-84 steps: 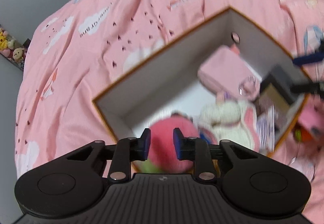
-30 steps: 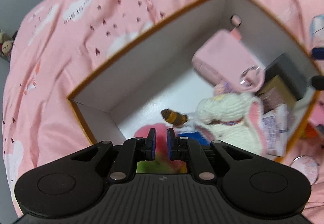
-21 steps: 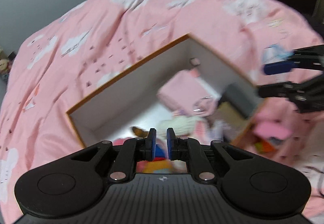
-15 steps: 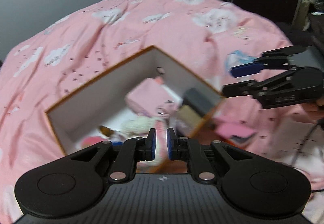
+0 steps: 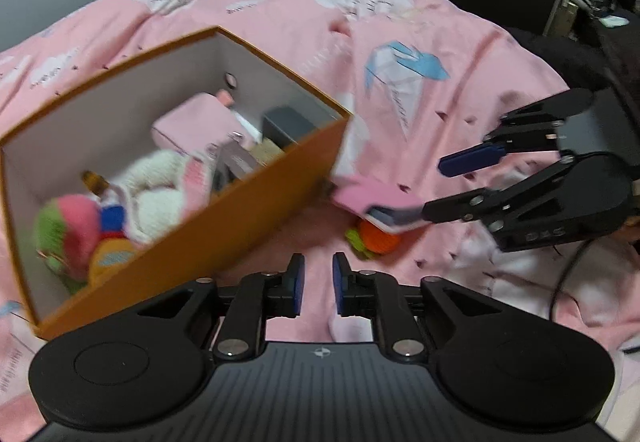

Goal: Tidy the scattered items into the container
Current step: 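Move the left tool to the round compact mirror while the right tool reaches the pink card holder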

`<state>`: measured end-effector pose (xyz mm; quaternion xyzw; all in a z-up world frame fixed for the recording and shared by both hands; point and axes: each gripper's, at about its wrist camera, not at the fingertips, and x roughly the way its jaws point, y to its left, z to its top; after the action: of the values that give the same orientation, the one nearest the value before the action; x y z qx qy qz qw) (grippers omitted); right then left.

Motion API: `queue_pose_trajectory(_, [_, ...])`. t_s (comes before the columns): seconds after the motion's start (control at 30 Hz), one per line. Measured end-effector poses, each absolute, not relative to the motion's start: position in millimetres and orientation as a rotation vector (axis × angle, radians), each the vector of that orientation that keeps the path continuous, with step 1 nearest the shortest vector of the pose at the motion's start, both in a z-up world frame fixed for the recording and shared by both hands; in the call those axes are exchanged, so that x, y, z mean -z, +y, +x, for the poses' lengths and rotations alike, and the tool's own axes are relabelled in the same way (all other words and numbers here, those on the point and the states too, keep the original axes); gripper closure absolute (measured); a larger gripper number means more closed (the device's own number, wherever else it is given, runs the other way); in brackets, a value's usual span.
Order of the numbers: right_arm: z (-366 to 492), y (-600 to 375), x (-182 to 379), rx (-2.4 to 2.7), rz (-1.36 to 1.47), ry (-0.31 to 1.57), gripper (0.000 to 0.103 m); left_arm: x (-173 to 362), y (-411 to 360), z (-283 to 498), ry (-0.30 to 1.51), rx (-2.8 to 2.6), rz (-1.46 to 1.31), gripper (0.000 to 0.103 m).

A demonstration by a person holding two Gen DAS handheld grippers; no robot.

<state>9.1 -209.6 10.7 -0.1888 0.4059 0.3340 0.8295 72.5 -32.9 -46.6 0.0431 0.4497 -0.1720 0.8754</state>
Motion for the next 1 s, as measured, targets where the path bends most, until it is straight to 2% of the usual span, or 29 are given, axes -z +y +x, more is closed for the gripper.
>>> queue_pose_trajectory(0.17, [9.7,-209.6,4.8,-0.678,-0.455,0.898,0.054,64.5,-53.6,61.8,0.971,0.406,0.181,0.074])
queue_pose_trajectory(0.3, [7.1,-207.3,10.9,-0.687,-0.483,0.916,0.049,77.2,-67.1,55.7,0.994,0.437,0.236,0.068])
queue_pose_trajectory(0.67, [5.2,-202.2,25.1,-0.707,-0.515,0.951,0.045,104.8,-100.9,52.4,1.072,0.445,0.404,0.065])
queue_pose_trajectory(1.0, [3.6,-185.7,28.6,-0.683,-0.687,0.85,0.04,116.3,-116.6,58.3,1.048,0.396,0.5,0.063])
